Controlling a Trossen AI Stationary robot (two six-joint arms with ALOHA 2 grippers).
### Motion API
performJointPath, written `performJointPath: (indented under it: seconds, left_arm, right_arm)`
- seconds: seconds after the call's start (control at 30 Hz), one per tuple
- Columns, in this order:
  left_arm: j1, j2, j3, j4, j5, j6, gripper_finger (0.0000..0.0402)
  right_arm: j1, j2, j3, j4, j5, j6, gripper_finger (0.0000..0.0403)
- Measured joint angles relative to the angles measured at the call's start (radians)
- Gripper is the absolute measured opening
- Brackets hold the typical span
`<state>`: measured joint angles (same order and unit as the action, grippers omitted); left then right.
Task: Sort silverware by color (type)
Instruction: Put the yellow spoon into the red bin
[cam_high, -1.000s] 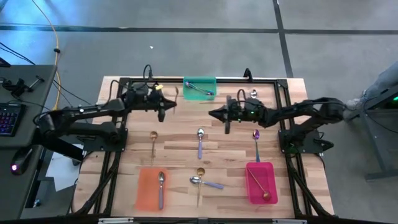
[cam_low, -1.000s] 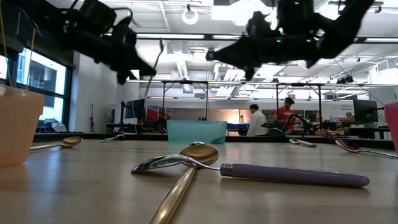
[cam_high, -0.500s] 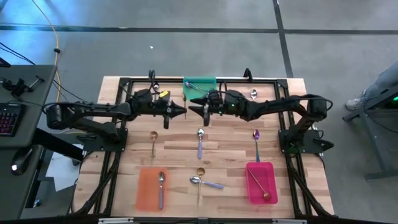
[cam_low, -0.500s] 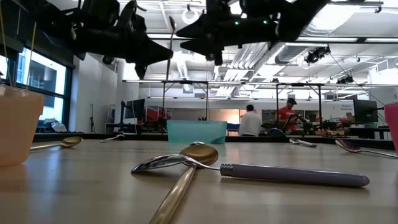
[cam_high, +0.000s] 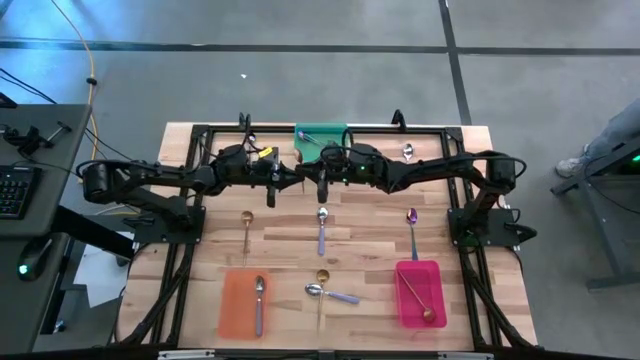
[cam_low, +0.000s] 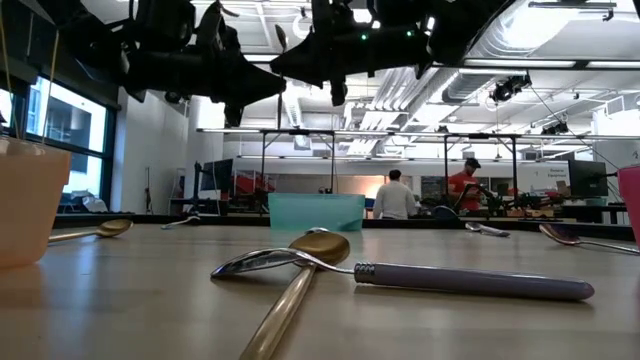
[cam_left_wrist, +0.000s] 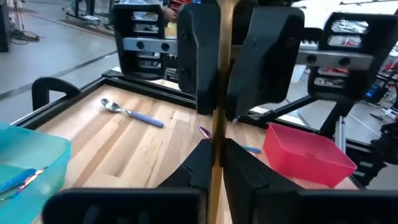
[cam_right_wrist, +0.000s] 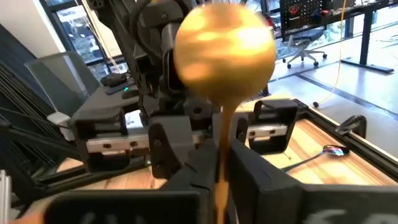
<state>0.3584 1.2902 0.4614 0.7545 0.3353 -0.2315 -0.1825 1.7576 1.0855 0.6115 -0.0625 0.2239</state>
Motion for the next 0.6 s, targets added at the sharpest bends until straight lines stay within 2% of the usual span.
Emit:
performJointPath:
  seconds: [0.23,0.37,0.6]
  left_arm:
    - [0.0,-0.001,0.0,0.004,-0.004,-0.002,0.0058]
    - [-0.002,-0.002,0.001,0.008,0.001,0.002,0.0081]
    - [0.0,-0.001,-0.053,0.017,-0.012,0.024,0.0102]
  right_arm:
    - [0.035,-0.015,0.049,-0.17,0.03,-0.06,0.0004]
    - [0.057,-0.08,0.078,-0.325,0.056,-0.071,0.0002]
    - [0.147,-0.225,0.08,-0.659,0.095,0.087,0.0001]
